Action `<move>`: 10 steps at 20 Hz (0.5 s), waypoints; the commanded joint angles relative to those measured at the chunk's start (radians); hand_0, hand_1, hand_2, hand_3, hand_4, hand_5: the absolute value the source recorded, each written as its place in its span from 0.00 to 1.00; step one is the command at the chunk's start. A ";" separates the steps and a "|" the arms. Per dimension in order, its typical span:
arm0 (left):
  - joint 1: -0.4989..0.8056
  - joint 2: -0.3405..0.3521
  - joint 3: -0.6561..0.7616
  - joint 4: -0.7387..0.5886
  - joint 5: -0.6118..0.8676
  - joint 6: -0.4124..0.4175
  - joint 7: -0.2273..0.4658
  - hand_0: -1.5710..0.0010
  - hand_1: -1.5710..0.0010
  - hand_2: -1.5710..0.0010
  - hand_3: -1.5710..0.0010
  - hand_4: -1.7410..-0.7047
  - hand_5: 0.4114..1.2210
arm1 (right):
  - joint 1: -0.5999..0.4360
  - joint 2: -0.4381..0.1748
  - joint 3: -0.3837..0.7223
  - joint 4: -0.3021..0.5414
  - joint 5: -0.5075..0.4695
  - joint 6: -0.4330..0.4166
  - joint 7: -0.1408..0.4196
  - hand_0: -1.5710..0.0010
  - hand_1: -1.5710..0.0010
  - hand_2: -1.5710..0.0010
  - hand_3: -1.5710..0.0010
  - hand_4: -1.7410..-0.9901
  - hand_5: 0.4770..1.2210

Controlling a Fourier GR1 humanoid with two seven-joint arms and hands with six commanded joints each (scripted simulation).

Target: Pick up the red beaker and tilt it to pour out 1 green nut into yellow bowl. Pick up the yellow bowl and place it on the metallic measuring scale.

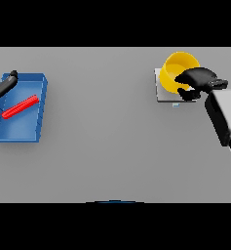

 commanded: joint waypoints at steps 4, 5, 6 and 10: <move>0.002 0.001 -0.002 -0.013 -0.004 0.013 0.003 1.00 1.00 1.00 1.00 0.98 0.36 | -0.005 0.007 0.027 0.008 0.023 -0.005 -0.028 0.90 0.84 0.76 0.71 0.36 0.49; 0.001 -0.003 -0.002 -0.004 -0.004 0.011 0.000 1.00 1.00 1.00 1.00 0.98 0.36 | -0.012 0.006 0.027 0.018 0.023 -0.001 -0.035 0.92 0.88 0.80 0.74 0.38 0.47; 0.003 -0.005 0.002 0.004 0.000 0.005 -0.010 1.00 1.00 1.00 1.00 0.98 0.35 | -0.012 0.008 0.028 0.022 0.027 0.000 -0.023 0.94 0.90 0.84 0.76 0.40 0.45; -0.008 -0.011 -0.003 0.011 -0.005 -0.001 -0.009 1.00 1.00 1.00 1.00 0.99 0.35 | -0.012 0.001 0.021 0.021 0.020 0.023 0.004 0.97 0.96 0.93 0.83 0.44 0.38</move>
